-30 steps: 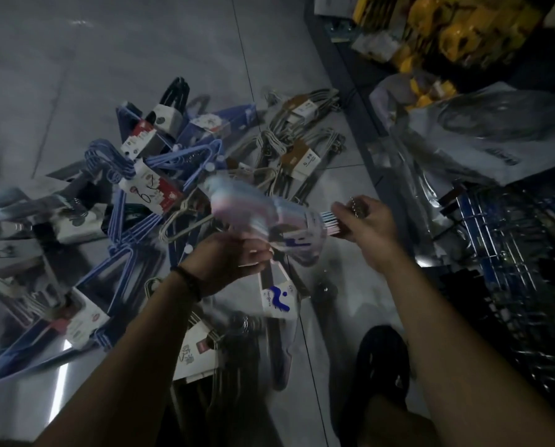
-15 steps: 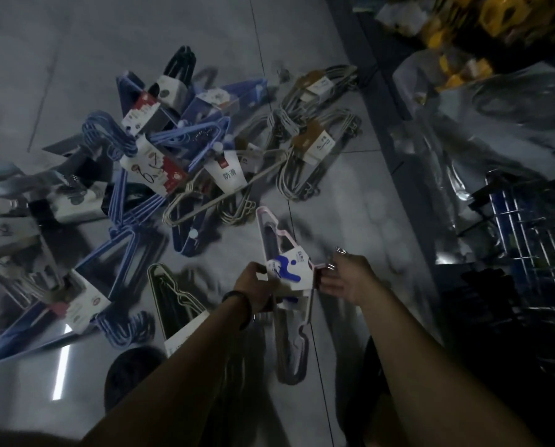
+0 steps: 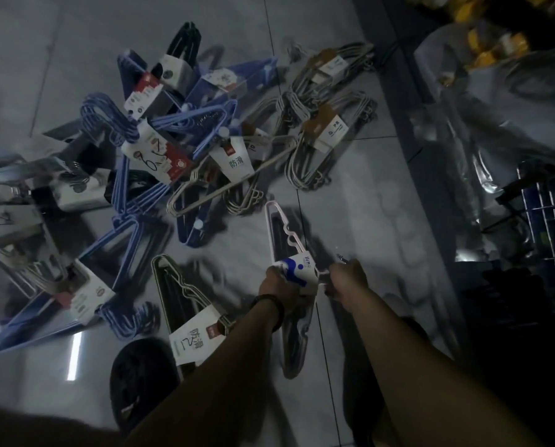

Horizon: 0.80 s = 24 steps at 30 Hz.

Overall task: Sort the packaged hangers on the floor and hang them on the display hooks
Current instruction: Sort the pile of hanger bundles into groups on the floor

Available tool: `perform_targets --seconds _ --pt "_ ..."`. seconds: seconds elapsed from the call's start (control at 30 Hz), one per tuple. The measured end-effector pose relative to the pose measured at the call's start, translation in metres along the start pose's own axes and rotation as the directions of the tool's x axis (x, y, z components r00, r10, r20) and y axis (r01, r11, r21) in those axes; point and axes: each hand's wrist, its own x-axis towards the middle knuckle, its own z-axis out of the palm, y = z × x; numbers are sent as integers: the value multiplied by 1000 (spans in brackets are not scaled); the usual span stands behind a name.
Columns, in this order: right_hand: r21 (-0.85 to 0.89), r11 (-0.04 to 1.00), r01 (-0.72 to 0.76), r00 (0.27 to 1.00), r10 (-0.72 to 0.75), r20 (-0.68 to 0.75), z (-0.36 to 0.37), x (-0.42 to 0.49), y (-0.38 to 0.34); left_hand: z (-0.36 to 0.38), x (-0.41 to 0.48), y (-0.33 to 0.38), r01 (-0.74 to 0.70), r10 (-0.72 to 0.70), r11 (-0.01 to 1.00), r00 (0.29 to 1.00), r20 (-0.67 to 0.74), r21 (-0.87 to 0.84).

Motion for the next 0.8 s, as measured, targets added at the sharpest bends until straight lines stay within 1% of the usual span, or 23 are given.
perform_targets --seconds 0.03,0.1,0.17,0.23,0.27,0.3,0.33,0.4,0.43,0.5,0.57,0.6,0.63,0.67,0.7,0.8 --pt "-63 997 35 999 -38 -39 -1 -3 0 -2 0 -2 -12 12 1000 1000 2 23" --pt "-182 980 81 994 -93 -59 -3 -11 -2 -14 -7 1 -43 42 996 999 23 74" --pt "-338 936 96 992 -116 -40 -6 -21 -8 -29 -17 8 -104 93 964 994 53 246" --pt "-528 837 141 982 -185 -32 -7 -40 -21 -46 -35 19 -173 144 891 984 101 421" --pt "-589 781 209 968 -251 9 -6 -51 -29 -55 -46 24 -192 144 855 980 135 481" --pt "-615 730 297 945 -316 80 -2 -66 -40 -67 -57 27 -216 150 808 975 163 549" --pt "-601 698 391 914 -372 163 3 -80 -52 -80 -70 31 -231 148 758 972 183 610" --pt "-535 638 554 832 -452 323 15 -114 -75 -111 -96 35 -240 184 681 971 155 692" --pt "-528 570 629 777 -475 413 22 -136 -86 -129 -109 34 -233 208 652 970 126 721" --pt "-502 393 770 638 -484 599 36 -188 -101 -169 -142 24 -200 260 594 964 49 780" --pt "-449 233 862 505 -459 731 51 -241 -108 -211 -180 9 -151 269 528 963 4 836" --pt "-426 159 891 450 -430 783 59 -265 -107 -232 -200 0 -128 266 494 964 -9 860" --pt "-408 94 908 410 -398 821 66 -287 -106 -250 -223 -9 -97 262 474 964 -35 875" --pt "-404 45 914 391 -366 844 74 -307 -104 -269 -244 -19 -57 258 465 963 -73 883" --pt "-394 9 919 373 -347 861 80 -325 -101 -286 -266 -28 -30 263 446 960 -98 895" --pt "-362 -66 930 318 -353 880 93 -377 -95 -323 -316 -56 59 261 453 945 -195 889"
